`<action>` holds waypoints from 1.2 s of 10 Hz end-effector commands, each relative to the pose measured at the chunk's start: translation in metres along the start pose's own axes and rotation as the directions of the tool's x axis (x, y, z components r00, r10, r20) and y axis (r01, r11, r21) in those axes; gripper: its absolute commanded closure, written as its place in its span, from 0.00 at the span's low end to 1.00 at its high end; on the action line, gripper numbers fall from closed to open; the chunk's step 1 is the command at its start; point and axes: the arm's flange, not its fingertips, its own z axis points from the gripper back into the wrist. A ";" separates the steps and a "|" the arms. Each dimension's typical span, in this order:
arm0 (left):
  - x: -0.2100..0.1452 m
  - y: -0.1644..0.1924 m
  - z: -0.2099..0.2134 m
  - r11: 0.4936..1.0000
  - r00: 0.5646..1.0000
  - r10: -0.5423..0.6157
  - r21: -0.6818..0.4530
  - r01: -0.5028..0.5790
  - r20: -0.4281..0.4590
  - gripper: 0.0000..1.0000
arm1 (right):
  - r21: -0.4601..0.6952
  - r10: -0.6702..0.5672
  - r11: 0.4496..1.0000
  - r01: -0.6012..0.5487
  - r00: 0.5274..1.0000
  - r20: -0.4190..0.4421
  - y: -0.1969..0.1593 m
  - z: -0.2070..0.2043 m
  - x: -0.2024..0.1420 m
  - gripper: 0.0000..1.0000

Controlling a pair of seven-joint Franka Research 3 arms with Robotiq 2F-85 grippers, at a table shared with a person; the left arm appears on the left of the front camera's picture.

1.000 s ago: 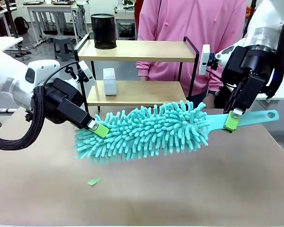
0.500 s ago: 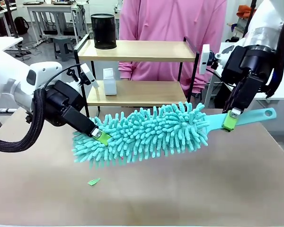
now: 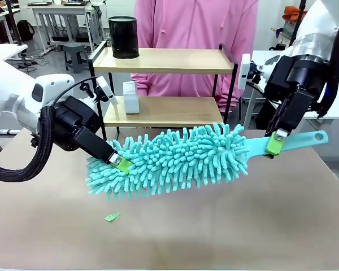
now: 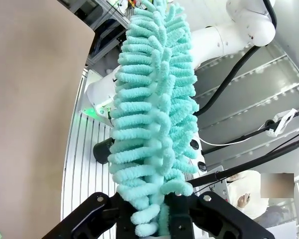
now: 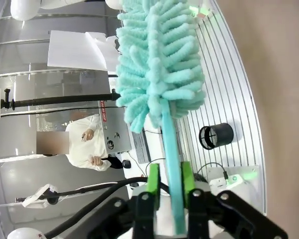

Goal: Clean the shelf.
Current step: Hand the Duster back to the human.

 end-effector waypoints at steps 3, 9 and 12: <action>-0.004 0.000 0.003 0.999 0.999 -0.038 0.014 0.039 -0.030 1.00 | -0.063 0.002 0.998 0.018 0.953 0.304 -0.002 0.014 -0.020 0.00; -0.011 -0.008 0.034 0.995 0.994 -0.096 0.038 0.094 0.044 1.00 | 0.119 -0.186 0.910 0.397 0.136 0.973 -0.025 0.047 -0.223 0.00; -0.011 -0.009 0.044 0.994 0.989 -0.104 0.031 0.101 0.103 1.00 | 0.095 -0.227 0.917 0.388 0.311 0.923 -0.037 0.053 -0.247 0.00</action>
